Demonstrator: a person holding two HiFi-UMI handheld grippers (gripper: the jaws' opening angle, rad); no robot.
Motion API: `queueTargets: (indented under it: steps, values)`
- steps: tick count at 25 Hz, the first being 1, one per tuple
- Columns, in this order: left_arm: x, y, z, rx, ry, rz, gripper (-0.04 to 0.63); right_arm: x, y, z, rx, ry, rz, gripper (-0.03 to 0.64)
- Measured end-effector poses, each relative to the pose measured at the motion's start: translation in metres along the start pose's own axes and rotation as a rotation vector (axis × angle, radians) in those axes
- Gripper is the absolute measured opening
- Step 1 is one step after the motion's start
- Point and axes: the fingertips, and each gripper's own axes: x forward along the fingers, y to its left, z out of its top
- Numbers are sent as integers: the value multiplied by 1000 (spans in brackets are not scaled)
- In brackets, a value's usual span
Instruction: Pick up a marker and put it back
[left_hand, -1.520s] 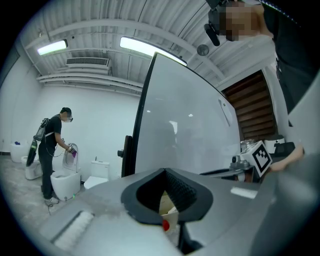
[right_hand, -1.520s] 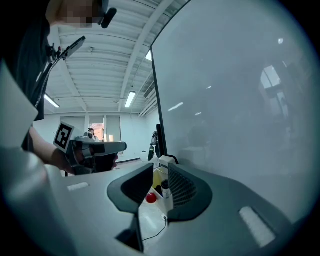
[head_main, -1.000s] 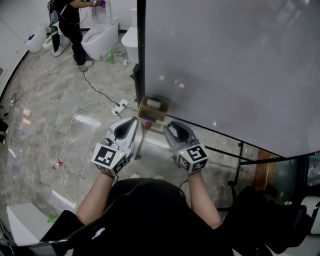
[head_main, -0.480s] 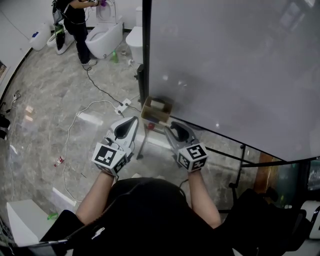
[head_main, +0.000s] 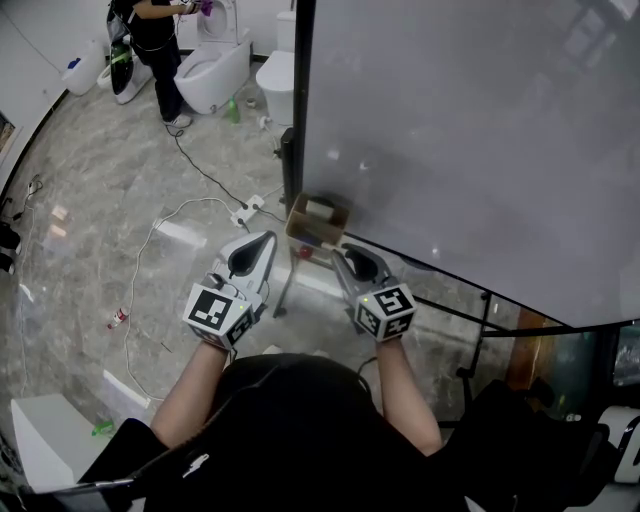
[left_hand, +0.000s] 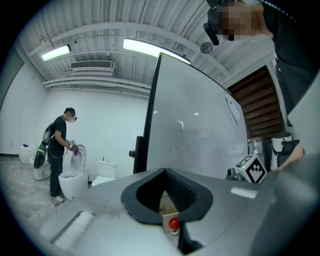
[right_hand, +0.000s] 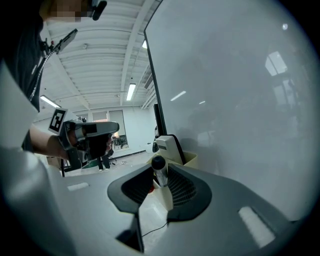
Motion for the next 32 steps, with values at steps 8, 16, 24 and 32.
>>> queueTargets:
  steps: [8,16,24,32]
  values:
    - [-1,1,0,0,-6,-7,3,0,1,5,-10,-20,-12,86]
    - [-5,-1,1,-1,-14,-16,3,-7,2,19,-44,-55,-35,84]
    - [-9,-5,3,-4,-19,-33,3,-18,8,36,-68,-92,-61,84]
    - [-12,-12,5,-6,-32,-68,3,-34,19,51,-76,-139,-85,84]
